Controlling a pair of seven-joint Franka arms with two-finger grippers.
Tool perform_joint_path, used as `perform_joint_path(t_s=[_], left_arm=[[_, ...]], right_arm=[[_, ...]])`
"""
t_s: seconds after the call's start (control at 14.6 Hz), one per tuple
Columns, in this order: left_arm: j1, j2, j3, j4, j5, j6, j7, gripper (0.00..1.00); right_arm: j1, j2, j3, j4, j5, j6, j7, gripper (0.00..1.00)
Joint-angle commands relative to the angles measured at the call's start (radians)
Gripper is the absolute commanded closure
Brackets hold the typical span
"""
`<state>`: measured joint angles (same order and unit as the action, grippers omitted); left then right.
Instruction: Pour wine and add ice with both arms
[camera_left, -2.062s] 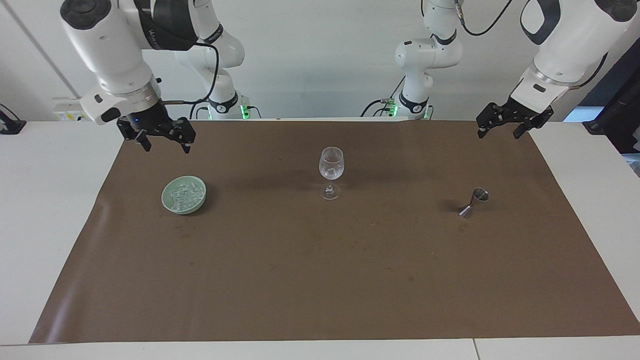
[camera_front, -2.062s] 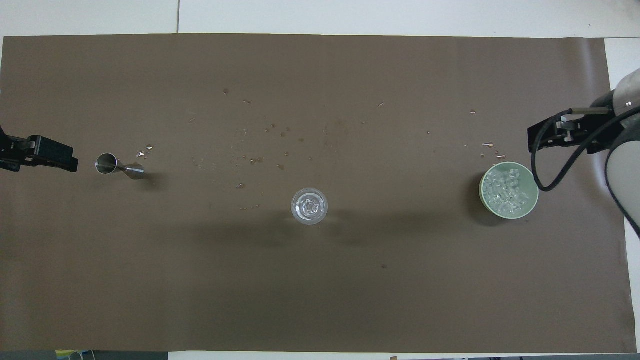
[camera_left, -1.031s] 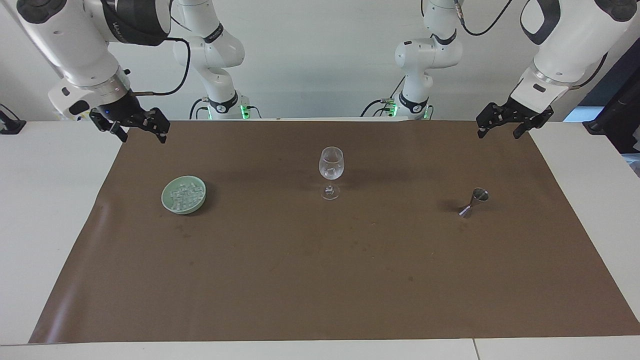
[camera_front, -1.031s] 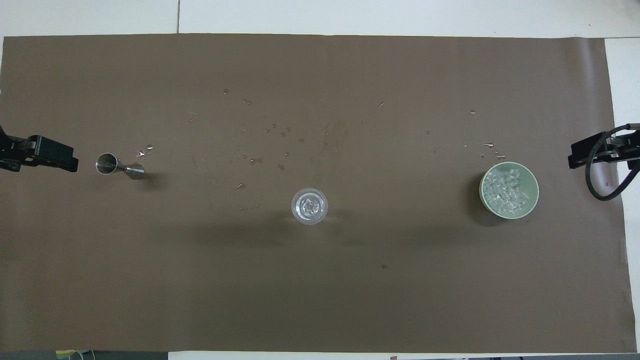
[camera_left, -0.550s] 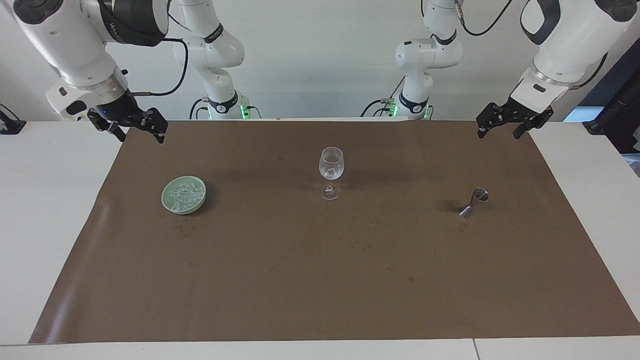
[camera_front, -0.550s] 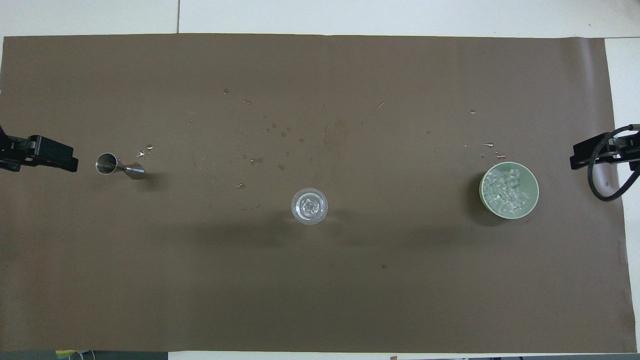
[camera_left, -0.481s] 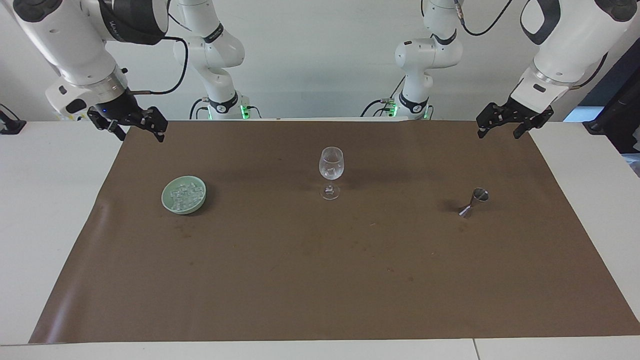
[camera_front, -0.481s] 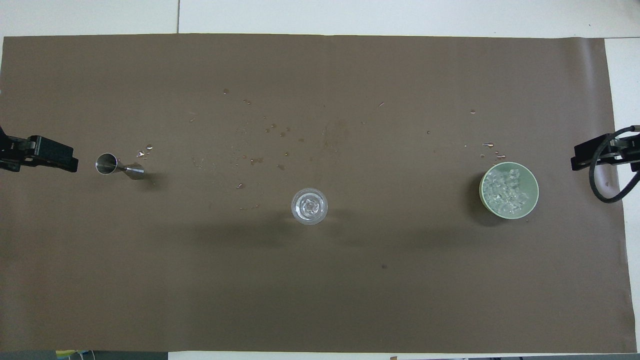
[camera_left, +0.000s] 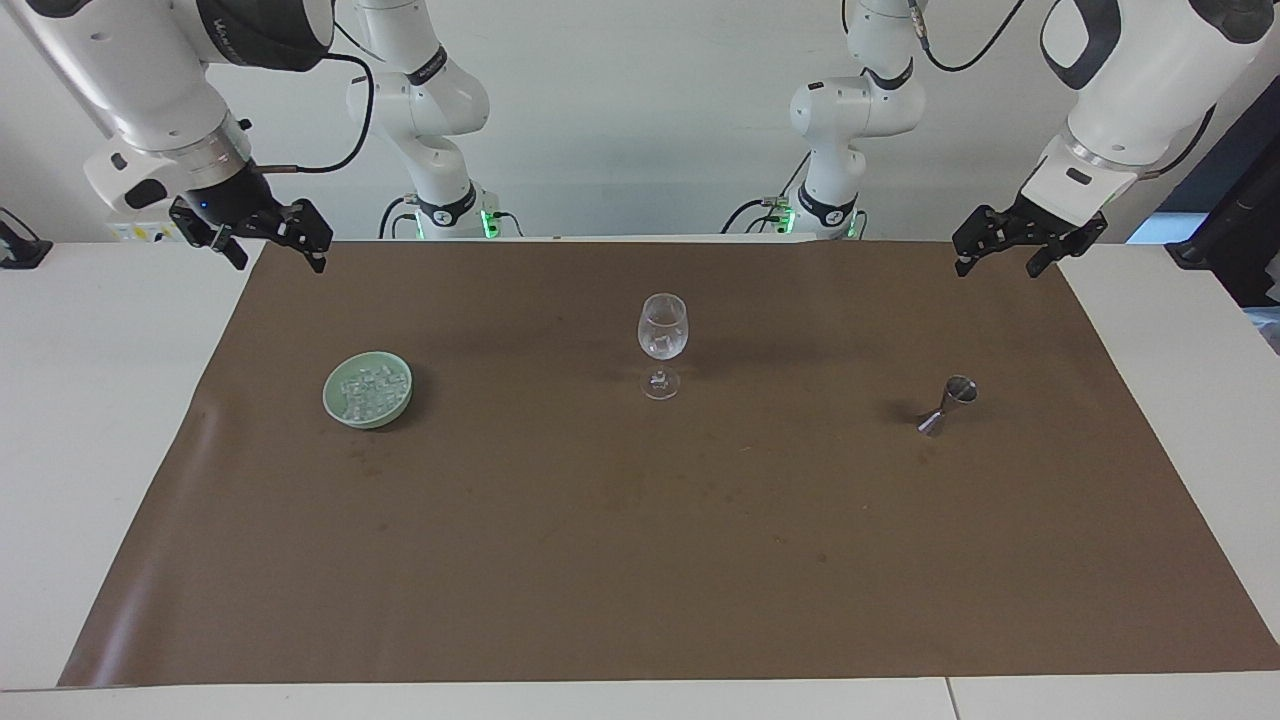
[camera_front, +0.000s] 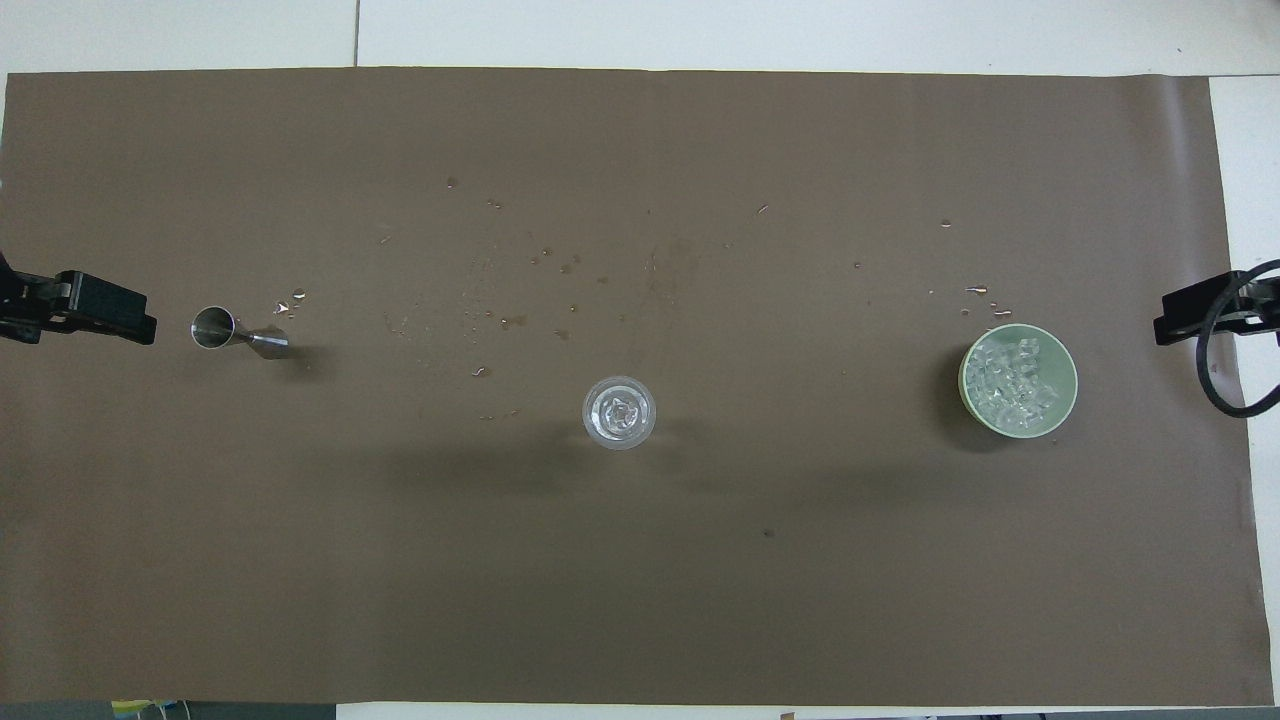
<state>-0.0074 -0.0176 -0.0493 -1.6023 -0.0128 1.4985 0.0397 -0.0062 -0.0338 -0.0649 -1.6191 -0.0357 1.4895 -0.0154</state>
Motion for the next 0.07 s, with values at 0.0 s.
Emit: perform_joint_path(t_s=[0.0], left_arm=[[0.007,-0.028,-0.006,-0.033,0.019,0.015,0.006,0.00]], right_arm=[[0.000,-0.005,-0.004,0.001,0.014,-0.015,-0.023,0.00]])
